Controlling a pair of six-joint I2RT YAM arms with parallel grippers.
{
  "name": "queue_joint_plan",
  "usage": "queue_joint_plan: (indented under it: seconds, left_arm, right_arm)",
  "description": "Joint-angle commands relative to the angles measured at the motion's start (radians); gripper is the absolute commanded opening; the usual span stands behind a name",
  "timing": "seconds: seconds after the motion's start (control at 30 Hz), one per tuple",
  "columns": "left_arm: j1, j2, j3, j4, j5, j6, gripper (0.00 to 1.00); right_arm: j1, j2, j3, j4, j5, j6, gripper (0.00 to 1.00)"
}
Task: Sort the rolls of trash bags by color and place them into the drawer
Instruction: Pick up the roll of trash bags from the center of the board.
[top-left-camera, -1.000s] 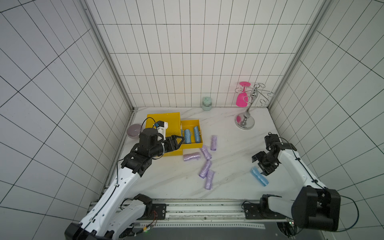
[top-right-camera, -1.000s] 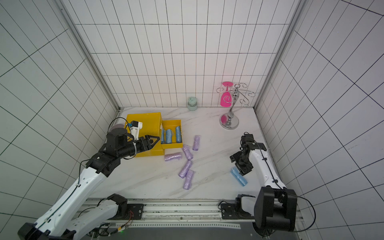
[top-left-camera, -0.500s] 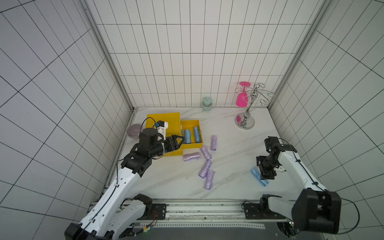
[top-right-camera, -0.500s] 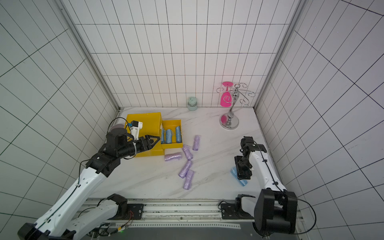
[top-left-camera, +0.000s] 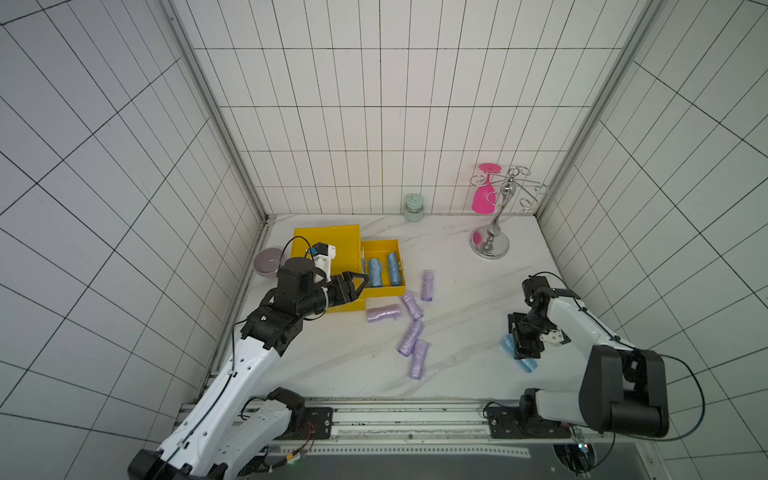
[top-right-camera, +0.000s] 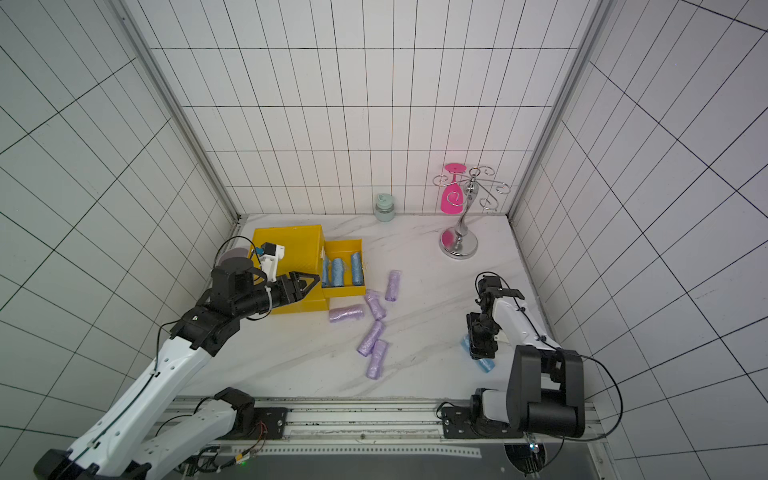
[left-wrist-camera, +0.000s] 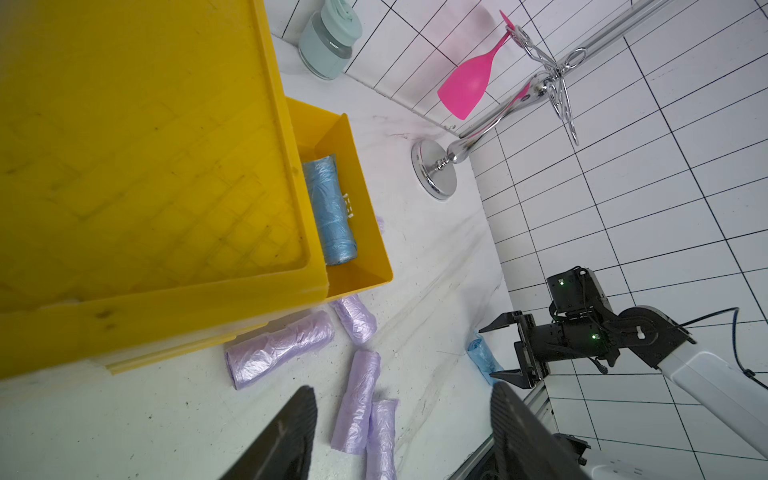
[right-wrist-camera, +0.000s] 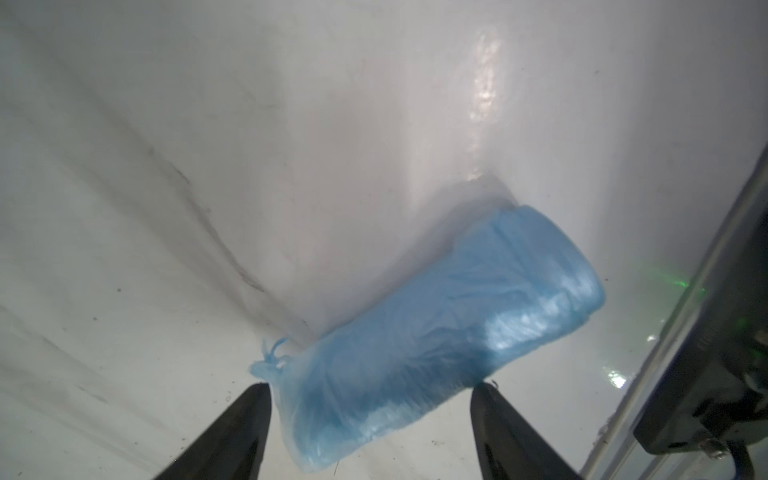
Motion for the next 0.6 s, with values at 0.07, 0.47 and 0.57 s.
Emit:
queue_joint_plan:
  seconds: [0.07, 0.47, 0.57]
  left_arm:
    - [-0.002, -0.014, -0.013, -0.001, -0.006, 0.012, 0.66]
    - [-0.002, -0.005, -0.013, 0.0, -0.01, 0.01, 0.66]
    - [-0.001, 0.001, -0.013, 0.002, -0.008, 0.008, 0.66]
  right_arm:
    - [-0.016, 0.028, -0.042, 0.03, -0.008, 0.142, 0.79]
    - [0.028, 0.049, -0.033, 0.108, 0.053, 0.037, 0.52]
    - [0.072, 0.057, 0.017, 0.105, 0.095, -0.036, 0.36]
